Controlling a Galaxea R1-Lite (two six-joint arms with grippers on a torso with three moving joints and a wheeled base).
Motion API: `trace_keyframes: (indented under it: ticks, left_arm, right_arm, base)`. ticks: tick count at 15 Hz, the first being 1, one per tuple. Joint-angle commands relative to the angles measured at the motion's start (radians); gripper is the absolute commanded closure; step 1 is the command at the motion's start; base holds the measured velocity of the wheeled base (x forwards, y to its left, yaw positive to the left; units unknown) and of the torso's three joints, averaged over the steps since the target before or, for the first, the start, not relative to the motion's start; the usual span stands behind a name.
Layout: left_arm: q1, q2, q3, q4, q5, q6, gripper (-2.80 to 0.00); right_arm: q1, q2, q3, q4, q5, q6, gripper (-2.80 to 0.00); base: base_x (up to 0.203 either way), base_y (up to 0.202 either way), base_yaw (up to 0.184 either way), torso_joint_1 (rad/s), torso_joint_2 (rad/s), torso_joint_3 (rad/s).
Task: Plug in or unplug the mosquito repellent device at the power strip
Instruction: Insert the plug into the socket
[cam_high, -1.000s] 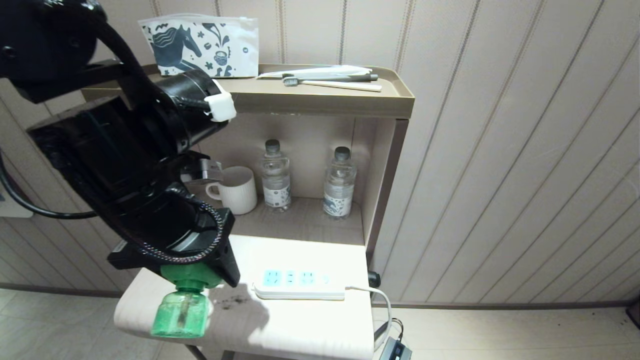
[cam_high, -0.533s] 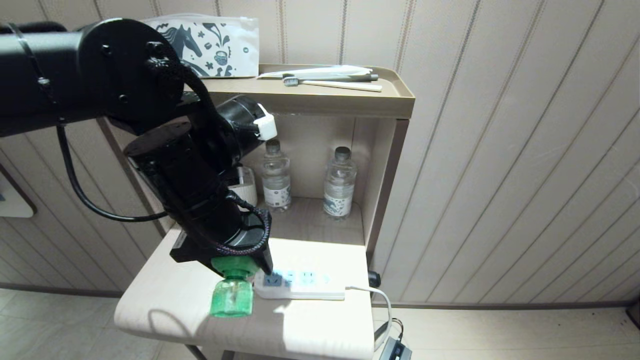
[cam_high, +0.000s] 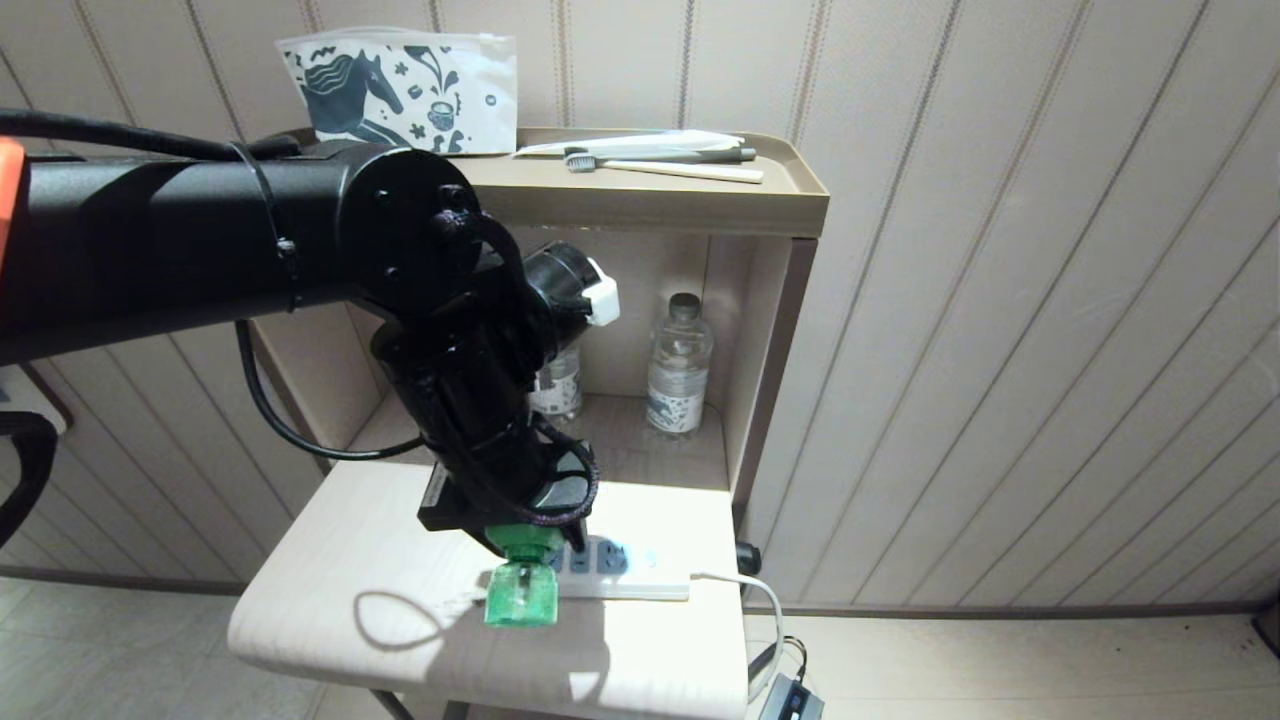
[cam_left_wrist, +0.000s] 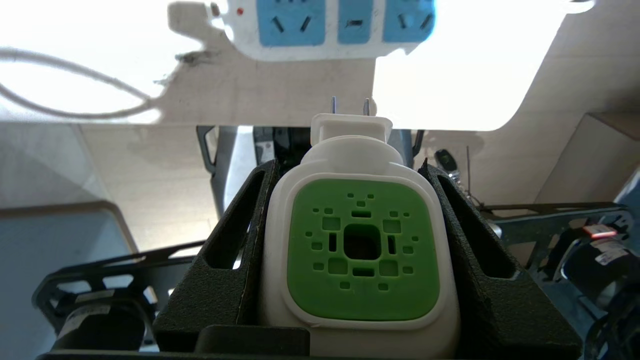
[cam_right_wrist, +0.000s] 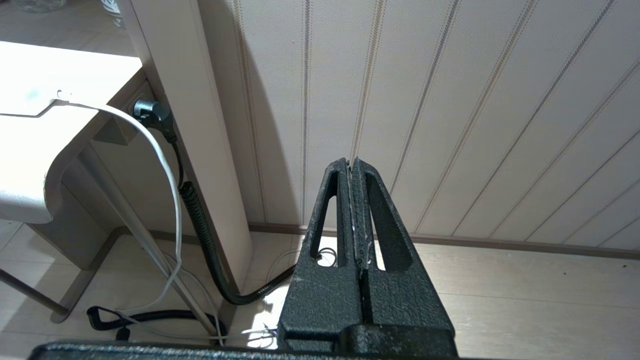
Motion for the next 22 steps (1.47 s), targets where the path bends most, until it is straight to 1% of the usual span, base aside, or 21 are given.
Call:
trace_keyframes:
  ticks: [1,3,4,5,6,7,8,10,12,14,15,17,18,22]
  left_arm:
    - [-0.001,-0.02,0.0,0.003,-0.001,0.008,0.0]
    - [-0.001,-0.029,0.001,0.023,0.0,0.009,0.0]
    - [-0.001,-0.034,0.0,0.069,0.002,0.012,0.0]
    - [0.0,-0.036,0.0,0.089,0.005,0.015,0.0]
    - [0.008,-0.034,0.0,0.101,0.007,0.015,0.0]
    - [0.032,-0.027,0.001,0.1,0.015,0.015,0.0]
    - [0.038,-0.018,0.002,0.102,0.036,0.018,0.0]
    - [0.039,0.003,0.001,0.127,0.068,0.053,0.0]
    - [0.055,0.04,0.002,0.148,0.069,0.071,0.0]
    - [0.076,0.102,0.001,0.145,0.068,0.071,0.0]
    - [0.087,0.109,0.0,0.139,0.057,0.074,0.0]
    - [0.088,0.102,0.0,0.13,0.047,0.087,0.0]
    - [0.083,0.089,0.0,0.104,0.029,0.09,0.0]
    - [0.082,0.087,0.0,0.073,0.018,0.092,0.0]
  right_arm:
    - [0.0,-0.001,0.0,0.0,0.001,0.0,0.0]
    - [0.0,-0.001,0.0,0.0,0.001,0.0,0.0]
    - [0.0,-0.001,0.0,0.0,0.001,0.0,0.0]
    - [0.0,-0.001,0.0,0.0,0.001,0.0,0.0]
    - [0.0,-0.001,0.0,0.0,0.001,0.0,0.0]
    - [0.0,-0.001,0.0,0.0,0.001,0.0,0.0]
    - [0.0,-0.001,0.0,0.0,0.001,0.0,0.0]
    - [0.0,-0.001,0.0,0.0,0.001,0.0,0.0]
    - [0.0,-0.001,0.0,0.0,0.001,0.0,0.0]
    - [0.0,-0.001,0.0,0.0,0.001,0.0,0.0]
    - [0.0,-0.001,0.0,0.0,0.001,0.0,0.0]
    - [0.0,-0.001,0.0,0.0,0.001,0.0,0.0]
    - [0.0,-0.001,0.0,-0.001,0.001,0.0,0.0]
    - [0.0,-0.001,0.0,0.0,0.0,0.0,0.0]
  base:
    - [0.0,0.0,0.0,0.0,0.0,0.0]
    - [0.0,0.0,0.0,0.0,0.0,0.0]
    - [0.0,0.0,0.0,0.0,0.0,0.0]
    - [0.0,0.0,0.0,0.0,0.0,0.0]
    - [0.0,0.0,0.0,0.0,0.0,0.0]
    - [0.0,0.0,0.0,0.0,0.0,0.0]
    - [0.0,0.0,0.0,0.0,0.0,0.0]
    - [0.0,0.0,0.0,0.0,0.0,0.0]
    - [0.0,0.0,0.0,0.0,0.0,0.0]
    - [0.0,0.0,0.0,0.0,0.0,0.0]
    - [0.0,0.0,0.0,0.0,0.0,0.0]
    - [0.0,0.0,0.0,0.0,0.0,0.0]
    - [0.0,0.0,0.0,0.0,0.0,0.0]
    - [0.0,0.0,0.0,0.0,0.0,0.0]
